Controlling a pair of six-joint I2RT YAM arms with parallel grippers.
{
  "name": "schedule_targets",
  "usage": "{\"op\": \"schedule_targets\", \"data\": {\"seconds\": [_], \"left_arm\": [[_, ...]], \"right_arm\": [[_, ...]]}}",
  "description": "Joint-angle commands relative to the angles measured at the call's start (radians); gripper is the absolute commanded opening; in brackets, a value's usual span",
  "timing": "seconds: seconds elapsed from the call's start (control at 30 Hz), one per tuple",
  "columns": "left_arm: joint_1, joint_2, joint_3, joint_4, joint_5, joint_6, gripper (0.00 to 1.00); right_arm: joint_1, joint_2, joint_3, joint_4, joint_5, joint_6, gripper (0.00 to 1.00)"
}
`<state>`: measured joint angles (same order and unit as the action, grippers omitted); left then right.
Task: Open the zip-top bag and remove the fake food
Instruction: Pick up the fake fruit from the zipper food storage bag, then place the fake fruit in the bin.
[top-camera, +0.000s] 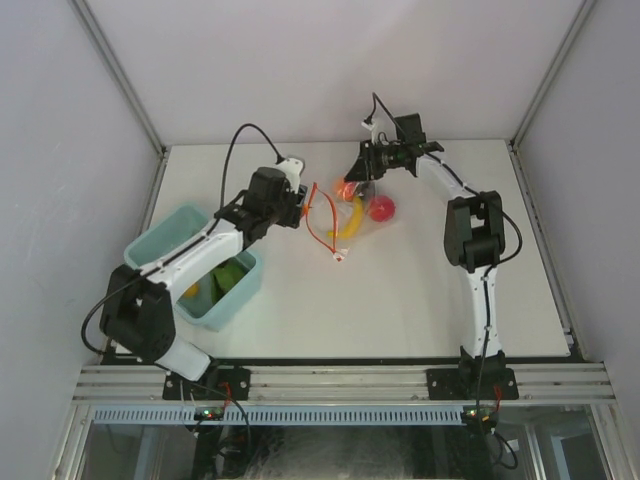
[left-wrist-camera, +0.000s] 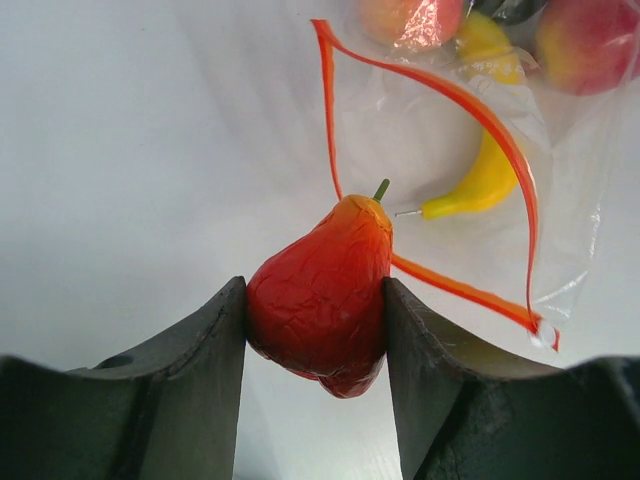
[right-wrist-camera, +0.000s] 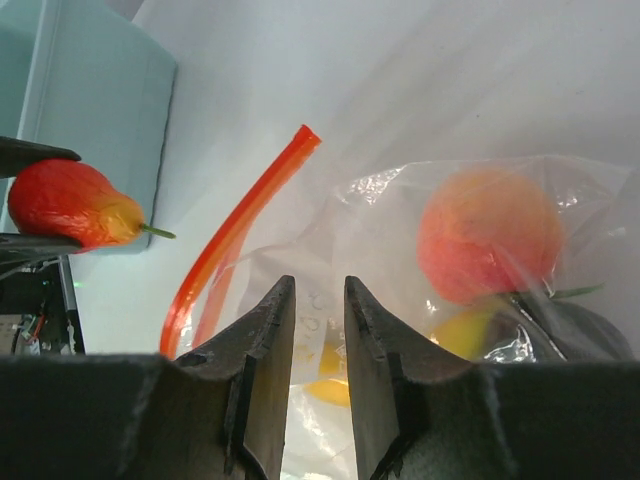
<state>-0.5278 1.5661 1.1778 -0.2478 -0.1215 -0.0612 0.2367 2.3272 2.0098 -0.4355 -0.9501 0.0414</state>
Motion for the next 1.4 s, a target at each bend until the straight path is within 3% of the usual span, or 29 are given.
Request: {"op": "schedule_targets", "data": {"seconds": [0.0, 0.47, 0.87, 1.17, 1.37], "left_arm": [[0.003, -0.175, -0.086, 0.056, -0.052, -0.055, 0.01], [0.004, -0.650, -0.384, 0.148, -0.174, -0.182, 0.01], [0.007, -0.862, -0.455, -0.055, -0.373, -0.366, 0.00], [0.006, -0.900, -0.481, -0.232, -0.593, -0.602, 0.00], [0.006, -0.860, -0.455, -0.285, -0.674, -0.659, 0.00]], "right_arm": [[0.008, -0.140, -0.031, 0.071, 0.002, -0.017, 0.26], [0.055, -0.407, -0.238, 0.189, 0.042, -0.033, 0.25], [0.098, -0.519, -0.307, 0.218, 0.052, -0.040, 0.25], [0.119, -0.519, -0.301, 0.213, 0.049, -0.045, 0.25], [0.118, -0.510, -0.294, 0.206, 0.050, -0.047, 0.26]]}}
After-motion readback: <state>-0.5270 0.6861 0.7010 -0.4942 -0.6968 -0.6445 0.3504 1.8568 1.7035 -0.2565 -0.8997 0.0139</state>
